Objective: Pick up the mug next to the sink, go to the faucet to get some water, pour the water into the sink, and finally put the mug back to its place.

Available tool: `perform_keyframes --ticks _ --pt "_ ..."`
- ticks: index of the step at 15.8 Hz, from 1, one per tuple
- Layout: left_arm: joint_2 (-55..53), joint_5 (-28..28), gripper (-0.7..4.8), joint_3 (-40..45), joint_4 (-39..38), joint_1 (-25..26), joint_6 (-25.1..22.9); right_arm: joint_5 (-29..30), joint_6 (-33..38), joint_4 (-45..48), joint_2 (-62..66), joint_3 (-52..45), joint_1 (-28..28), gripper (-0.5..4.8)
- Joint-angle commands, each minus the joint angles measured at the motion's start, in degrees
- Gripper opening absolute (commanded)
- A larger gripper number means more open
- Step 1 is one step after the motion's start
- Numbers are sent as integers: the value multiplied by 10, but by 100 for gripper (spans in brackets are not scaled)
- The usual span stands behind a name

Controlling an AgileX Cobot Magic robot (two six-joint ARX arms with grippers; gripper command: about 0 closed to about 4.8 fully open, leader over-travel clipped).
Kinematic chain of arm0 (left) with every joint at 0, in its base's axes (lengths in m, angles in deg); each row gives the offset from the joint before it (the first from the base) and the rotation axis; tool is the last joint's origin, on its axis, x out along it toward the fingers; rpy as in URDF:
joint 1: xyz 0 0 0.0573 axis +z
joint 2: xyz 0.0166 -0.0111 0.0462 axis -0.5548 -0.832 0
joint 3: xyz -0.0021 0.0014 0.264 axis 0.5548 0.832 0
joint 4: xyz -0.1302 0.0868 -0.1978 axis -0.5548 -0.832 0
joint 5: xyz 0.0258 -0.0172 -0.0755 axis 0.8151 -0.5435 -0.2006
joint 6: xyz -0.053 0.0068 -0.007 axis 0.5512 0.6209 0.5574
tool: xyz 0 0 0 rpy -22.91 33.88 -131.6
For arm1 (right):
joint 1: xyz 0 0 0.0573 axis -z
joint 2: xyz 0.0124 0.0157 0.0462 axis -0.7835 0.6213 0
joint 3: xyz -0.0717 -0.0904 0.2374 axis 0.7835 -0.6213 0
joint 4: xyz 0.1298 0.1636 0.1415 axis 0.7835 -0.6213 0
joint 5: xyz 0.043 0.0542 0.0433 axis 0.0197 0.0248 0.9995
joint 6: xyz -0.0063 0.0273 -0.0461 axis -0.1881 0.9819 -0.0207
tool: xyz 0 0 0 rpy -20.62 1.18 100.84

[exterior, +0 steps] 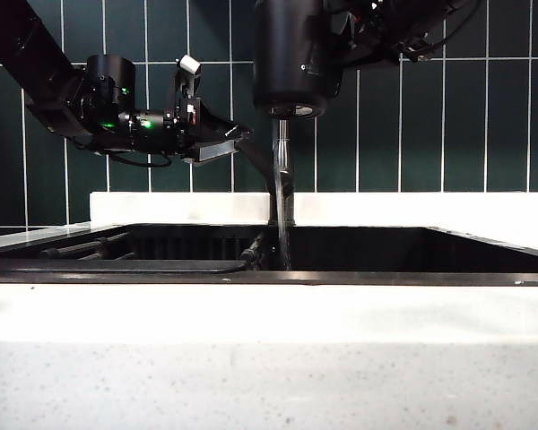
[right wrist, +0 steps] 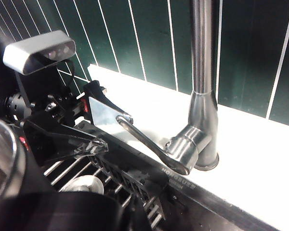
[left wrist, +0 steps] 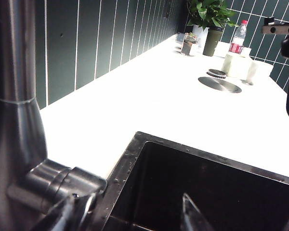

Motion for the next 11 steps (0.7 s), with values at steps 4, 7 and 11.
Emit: perform_keyframes --ticks 4,7,11 --pt "3 44 276 -2 6 -4 -31 -12 -1 49 43 7 -1 8" --pt "3 70 276 -2 6 -4 -47 -11 -1 74 53 8 -1 8" --pt "3 98 276 -2 5 -4 -63 -11 -2 82 53 8 -1 8"
